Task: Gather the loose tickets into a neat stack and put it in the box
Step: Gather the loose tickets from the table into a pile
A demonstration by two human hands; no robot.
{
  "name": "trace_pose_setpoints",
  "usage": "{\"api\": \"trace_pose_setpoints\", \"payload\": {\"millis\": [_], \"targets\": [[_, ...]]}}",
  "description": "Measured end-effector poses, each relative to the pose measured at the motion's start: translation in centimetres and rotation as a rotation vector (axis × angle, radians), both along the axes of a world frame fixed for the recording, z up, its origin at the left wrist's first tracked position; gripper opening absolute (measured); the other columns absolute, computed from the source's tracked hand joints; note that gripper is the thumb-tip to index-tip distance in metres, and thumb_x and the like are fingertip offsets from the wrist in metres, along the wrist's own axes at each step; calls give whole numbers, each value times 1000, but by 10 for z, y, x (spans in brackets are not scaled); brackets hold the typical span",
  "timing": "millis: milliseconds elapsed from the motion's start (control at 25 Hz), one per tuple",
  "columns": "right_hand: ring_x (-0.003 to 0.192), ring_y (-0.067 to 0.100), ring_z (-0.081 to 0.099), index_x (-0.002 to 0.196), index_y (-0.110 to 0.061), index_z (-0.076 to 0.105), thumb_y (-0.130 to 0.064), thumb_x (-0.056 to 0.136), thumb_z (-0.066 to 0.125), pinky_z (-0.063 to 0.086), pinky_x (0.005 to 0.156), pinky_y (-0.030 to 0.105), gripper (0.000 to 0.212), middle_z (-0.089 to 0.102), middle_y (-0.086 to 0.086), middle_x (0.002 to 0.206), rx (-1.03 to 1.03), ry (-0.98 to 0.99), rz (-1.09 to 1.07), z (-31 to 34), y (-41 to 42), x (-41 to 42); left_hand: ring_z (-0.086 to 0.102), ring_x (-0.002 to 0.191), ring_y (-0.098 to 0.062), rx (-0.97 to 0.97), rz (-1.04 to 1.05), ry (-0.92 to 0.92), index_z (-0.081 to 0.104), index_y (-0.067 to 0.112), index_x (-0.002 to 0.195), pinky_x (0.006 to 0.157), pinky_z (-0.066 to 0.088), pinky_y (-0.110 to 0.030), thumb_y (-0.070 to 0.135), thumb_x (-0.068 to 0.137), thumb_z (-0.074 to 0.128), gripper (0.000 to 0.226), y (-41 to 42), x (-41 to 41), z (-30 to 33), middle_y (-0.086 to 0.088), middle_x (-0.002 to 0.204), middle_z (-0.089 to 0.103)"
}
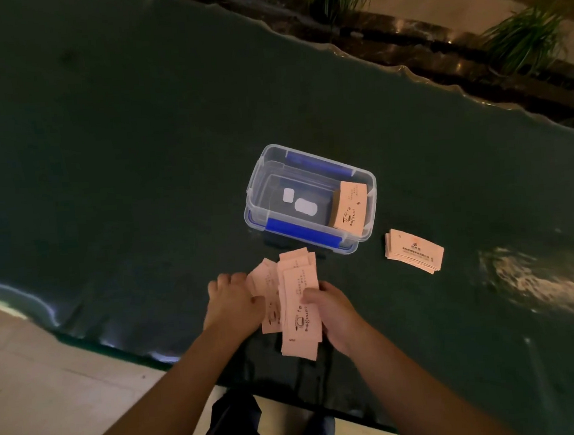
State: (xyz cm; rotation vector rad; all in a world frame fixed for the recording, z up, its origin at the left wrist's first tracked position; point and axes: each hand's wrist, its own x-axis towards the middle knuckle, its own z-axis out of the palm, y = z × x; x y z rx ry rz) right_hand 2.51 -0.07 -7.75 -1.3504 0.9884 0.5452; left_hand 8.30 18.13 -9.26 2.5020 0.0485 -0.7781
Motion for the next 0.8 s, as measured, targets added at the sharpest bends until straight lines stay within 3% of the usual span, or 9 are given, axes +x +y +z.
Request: {"api": "trace_pose_setpoints", "payload": {"millis": [160,280,400,480,560,680,800], "targets": [[103,24,75,139,-26,61,-19,97,58,63,86,43,42,75,5,122,-120,-7,19,0,26,0,40,139,-33,-85,162,71,39,14,154,111,40,-47,40,90,59,72,-12,-6,4,-13,150,42],[100,22,75,136,-25,64,-24,93,60,64,80,38,44,73,5,121,-206,-45,64,3,48,3,56,126,-29,-320,298,169,43,20,146,103,52,-49,34,88,62,63,-17,-10,6,-8,141,49],[119,27,63,144,-26,58,-38,91,56,59,97,46,54,60,8,137,-371,-1,182,5,63,11,66,104,-18,-483,448,210,46,20,140,82,59,-43,26,93,57,49,-16,-11,7,-3,126,63],[123,28,58,146,-28,55,-43,90,51,53,104,48,57,58,8,137,-413,54,232,7,62,18,63,91,-12,-539,513,278,46,18,144,67,51,-33,28,98,48,47,-18,-9,13,-4,123,66],[124,28,55,144,-26,54,-46,92,49,51,105,47,56,58,8,136,-383,102,220,12,61,25,64,96,-17,-548,518,314,46,16,144,71,53,-36,36,100,44,48,-24,-9,16,-8,123,64],[118,29,66,136,-20,59,-43,93,54,54,105,53,49,69,10,127,-198,66,29,12,63,28,63,118,-30,-610,503,370,45,14,143,101,52,-53,50,97,48,58,-30,-8,17,-13,131,62],[110,28,74,130,-20,66,-32,96,52,55,106,55,39,76,14,121,-40,2,-52,14,65,28,68,113,-29,-708,498,443,44,15,137,100,54,-55,53,89,52,62,-25,-1,18,-12,126,65]]}}
